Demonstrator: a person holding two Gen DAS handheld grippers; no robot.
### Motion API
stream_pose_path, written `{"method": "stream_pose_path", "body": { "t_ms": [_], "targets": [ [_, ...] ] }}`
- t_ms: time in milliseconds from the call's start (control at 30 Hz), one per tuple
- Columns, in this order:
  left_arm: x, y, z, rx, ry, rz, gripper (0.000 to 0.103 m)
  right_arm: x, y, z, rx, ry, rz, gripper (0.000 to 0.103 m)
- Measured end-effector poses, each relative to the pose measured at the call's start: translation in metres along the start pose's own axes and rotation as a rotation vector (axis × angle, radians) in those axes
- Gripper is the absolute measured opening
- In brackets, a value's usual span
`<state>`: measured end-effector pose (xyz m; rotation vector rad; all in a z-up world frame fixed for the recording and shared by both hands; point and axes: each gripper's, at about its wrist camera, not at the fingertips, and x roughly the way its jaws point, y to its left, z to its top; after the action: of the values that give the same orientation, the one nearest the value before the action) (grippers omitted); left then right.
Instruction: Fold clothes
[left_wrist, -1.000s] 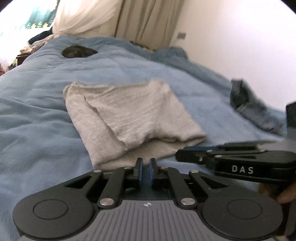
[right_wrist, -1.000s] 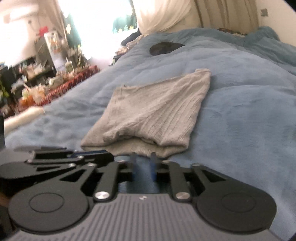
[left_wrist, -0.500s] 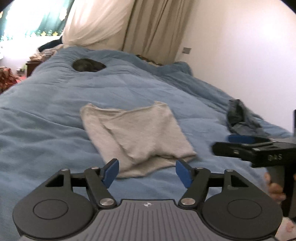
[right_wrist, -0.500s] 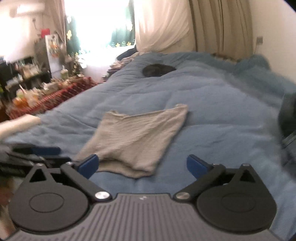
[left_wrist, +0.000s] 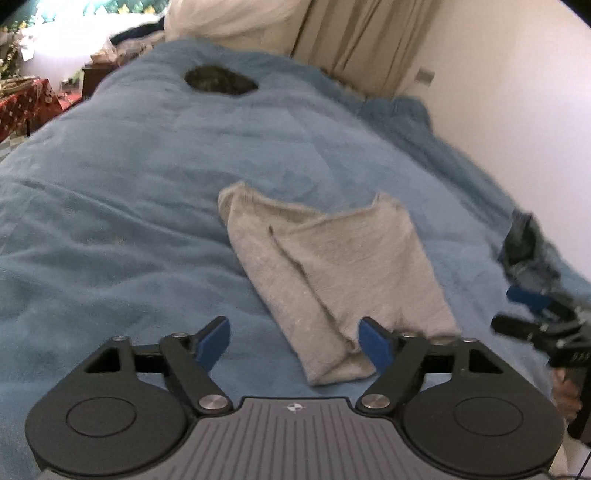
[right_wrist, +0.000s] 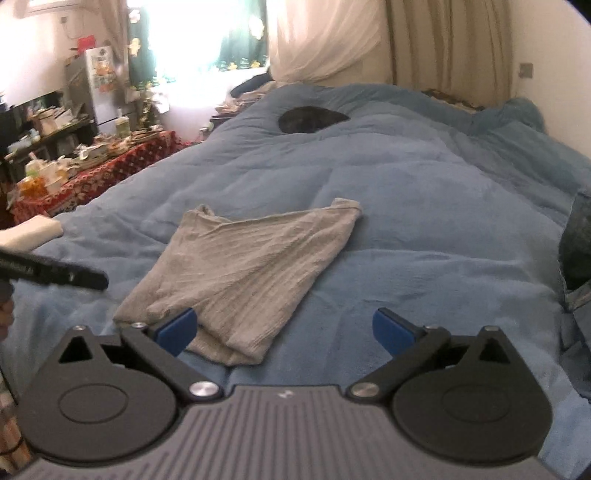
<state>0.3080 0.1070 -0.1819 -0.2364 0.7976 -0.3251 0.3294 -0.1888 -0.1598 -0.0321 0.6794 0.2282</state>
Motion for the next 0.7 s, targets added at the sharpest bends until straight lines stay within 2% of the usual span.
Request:
{"method": "stream_pose_path", "body": {
  "t_ms": [67,133,300,367,400,467,500,567,633,700],
  "targets": [
    [0.005,0.000,0.000,0.003,0.028,0.015,0.079,0.008,-0.001,0.004,0.014,0.039,-0.037,0.102],
    [0.007,-0.001,0.000,0.005,0.039,0.043,0.084,0.019,-0.001,0.009,-0.008,0.128,-0.066,0.102],
    [0.007,0.005,0.005,-0.069,0.037,0.000,0.080,0.024,-0.011,0.008,0.055,0.185,-0.043,0.102],
    [0.008,0.009,0.008,-0.114,0.052,-0.034,0.077,0.027,-0.018,0.011,0.109,0.219,-0.002,0.102],
    [0.011,0.015,0.009,-0.169,0.073,-0.078,0.077,0.029,-0.021,0.013,0.128,0.232,0.026,0.102],
    [0.016,0.027,0.011,-0.288,0.105,-0.171,0.068,0.033,-0.026,0.017,0.174,0.242,0.073,0.102],
    [0.017,0.033,0.011,-0.344,0.111,-0.211,0.059,0.034,-0.028,0.018,0.199,0.241,0.094,0.102],
    [0.022,0.039,0.013,-0.394,0.126,-0.243,0.056,0.037,-0.031,0.022,0.249,0.237,0.137,0.101],
    [0.029,0.042,0.017,-0.430,0.127,-0.244,0.052,0.037,-0.032,0.026,0.293,0.204,0.183,0.098],
    [0.038,0.047,0.020,-0.470,0.134,-0.240,0.052,0.043,-0.035,0.031,0.337,0.185,0.220,0.089]
  ]
}}
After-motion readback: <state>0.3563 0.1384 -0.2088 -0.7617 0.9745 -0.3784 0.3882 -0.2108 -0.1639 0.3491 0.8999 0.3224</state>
